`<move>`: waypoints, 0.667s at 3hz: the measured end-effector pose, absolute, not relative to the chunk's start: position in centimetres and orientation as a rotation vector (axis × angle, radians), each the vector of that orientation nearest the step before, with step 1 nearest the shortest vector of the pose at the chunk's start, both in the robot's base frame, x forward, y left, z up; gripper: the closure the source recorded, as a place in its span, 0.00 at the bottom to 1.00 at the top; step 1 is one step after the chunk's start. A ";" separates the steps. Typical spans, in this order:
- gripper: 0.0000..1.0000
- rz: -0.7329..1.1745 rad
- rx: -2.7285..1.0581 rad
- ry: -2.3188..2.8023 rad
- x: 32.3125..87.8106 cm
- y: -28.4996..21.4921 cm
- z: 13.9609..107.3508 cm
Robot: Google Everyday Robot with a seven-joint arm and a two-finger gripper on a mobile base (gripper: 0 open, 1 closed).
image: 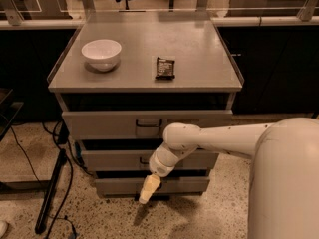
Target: Open middle drawer
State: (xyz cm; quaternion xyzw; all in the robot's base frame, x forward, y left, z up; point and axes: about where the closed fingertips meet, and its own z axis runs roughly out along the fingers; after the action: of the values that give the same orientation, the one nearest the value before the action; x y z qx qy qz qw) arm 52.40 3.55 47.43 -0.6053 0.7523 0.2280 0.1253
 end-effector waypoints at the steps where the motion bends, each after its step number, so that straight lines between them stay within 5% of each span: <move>1: 0.00 0.666 -1.719 2.217 56.0 5.4 43.6; 2: 0.00 0.662 -1.717 2.229 56.3 5.3 42.8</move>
Offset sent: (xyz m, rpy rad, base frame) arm 0.0296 0.0230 -0.0289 0.0355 0.0048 -0.0437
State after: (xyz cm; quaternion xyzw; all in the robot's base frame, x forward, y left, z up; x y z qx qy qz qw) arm 56.29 5.30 42.85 -0.5894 0.7651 0.2272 0.1251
